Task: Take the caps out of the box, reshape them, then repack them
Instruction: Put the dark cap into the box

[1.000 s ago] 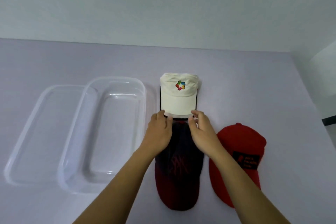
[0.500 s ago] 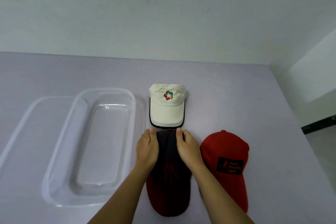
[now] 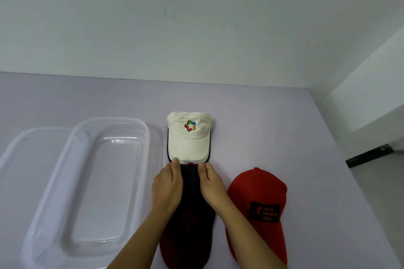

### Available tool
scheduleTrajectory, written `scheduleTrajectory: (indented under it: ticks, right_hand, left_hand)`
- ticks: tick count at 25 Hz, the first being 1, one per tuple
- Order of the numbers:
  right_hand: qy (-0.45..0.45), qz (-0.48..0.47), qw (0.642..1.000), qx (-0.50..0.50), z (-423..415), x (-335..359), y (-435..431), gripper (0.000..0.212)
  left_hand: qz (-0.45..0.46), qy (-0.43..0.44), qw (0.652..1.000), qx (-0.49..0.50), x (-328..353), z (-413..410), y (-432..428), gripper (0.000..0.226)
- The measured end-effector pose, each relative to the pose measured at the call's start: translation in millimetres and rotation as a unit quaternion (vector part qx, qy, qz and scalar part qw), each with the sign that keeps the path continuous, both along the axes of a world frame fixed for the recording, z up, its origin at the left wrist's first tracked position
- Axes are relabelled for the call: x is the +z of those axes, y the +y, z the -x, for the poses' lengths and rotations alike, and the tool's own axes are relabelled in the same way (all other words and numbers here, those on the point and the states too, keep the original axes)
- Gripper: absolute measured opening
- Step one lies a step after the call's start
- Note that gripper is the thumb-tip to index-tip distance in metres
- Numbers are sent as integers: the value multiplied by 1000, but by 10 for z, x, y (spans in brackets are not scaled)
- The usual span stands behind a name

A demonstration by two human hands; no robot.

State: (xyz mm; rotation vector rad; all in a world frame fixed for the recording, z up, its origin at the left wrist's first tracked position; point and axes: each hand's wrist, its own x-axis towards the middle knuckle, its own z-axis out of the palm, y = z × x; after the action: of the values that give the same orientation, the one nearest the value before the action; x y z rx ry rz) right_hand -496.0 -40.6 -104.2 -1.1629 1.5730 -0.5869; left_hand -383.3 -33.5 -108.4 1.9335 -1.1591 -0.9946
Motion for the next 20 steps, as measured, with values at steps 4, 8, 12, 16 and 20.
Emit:
scheduleTrajectory:
  ticks: [4, 8, 12, 16, 20]
  right_hand:
    - [-62, -25, 998, 3, 31, 111, -8, 32]
    - [-80, -20, 997, 12, 48, 122, -50, 32]
    - [-89, 16, 996, -2, 108, 14, -40, 30]
    - [-113, 44, 992, -28, 155, 87, -5, 33]
    - [-93, 114, 989, -22, 128, 374, 24, 31]
  left_hand:
    - [-72, 175, 982, 6, 25, -99, -38, 39]
    - [-84, 186, 979, -20, 7, -152, -83, 34]
    - [-163, 174, 961, -139, 132, -230, -172, 37]
    - [-255, 176, 898, -313, 493, -332, -313, 26]
    - [-281, 103, 864, -404, 744, -434, -396, 35]
